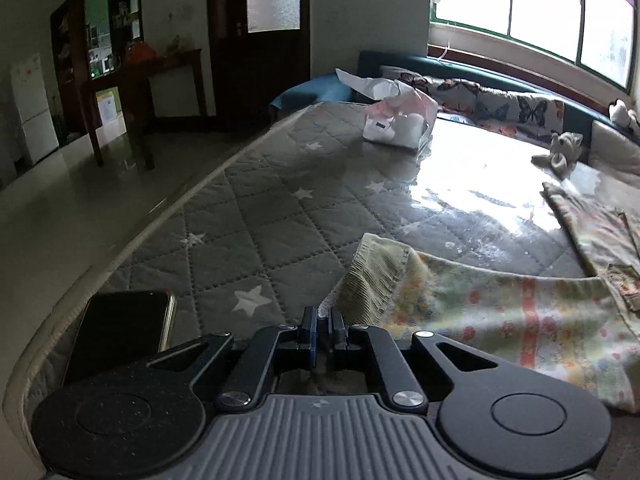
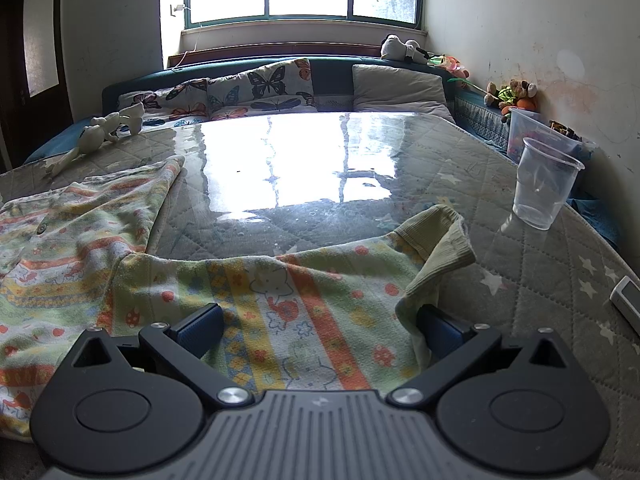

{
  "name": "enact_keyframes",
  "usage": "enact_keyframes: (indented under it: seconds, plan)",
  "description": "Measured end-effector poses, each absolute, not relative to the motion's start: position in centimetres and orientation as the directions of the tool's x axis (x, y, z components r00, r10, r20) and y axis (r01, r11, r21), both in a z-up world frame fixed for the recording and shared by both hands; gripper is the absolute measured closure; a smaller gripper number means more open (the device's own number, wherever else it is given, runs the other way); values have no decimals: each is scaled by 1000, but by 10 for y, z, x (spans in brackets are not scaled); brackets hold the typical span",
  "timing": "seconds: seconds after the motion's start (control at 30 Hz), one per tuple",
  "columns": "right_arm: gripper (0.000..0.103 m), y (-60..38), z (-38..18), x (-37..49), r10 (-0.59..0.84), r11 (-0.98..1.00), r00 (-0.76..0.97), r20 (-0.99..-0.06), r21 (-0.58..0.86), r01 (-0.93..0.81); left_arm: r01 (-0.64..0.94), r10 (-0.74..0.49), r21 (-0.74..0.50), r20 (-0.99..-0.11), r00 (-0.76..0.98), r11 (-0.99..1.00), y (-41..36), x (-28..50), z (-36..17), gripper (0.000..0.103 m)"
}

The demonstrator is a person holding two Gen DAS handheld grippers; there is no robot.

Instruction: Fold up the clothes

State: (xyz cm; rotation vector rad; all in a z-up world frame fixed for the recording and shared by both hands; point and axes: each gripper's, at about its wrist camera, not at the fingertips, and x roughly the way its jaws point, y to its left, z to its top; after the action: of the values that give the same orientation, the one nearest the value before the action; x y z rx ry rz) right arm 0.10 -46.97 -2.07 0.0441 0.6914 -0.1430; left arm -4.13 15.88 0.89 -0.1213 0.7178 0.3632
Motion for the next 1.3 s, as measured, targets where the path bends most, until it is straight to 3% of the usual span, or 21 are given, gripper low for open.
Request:
enact_keyframes:
  seconds: [0.27,0.37,0.6,0.77,1.3]
  plan:
    - [0,-471,-21,1,-114,989,762,-638,-3,146,-443,343,13,-652,676,897,160,-42,24,91]
    - [0,-471,-21,1,-113,989,762,-638,-2,145,-359,255,-38,-635,729,933,138,-42,37,91]
    - [0,-471,-20,1,-112,989,762,-638,-1,145,-20,-103,-178,-653,750,984,56,-5,34,91]
    - [0,-471,-20,1,-112,989,762,-638,-1,145,101,-221,-217,-643,733,971,11,19,34,91]
    - [0,-471,-20,1,-111,990,762,-638,0,144,176,-303,-256,-644,702,951,12,34,19,93]
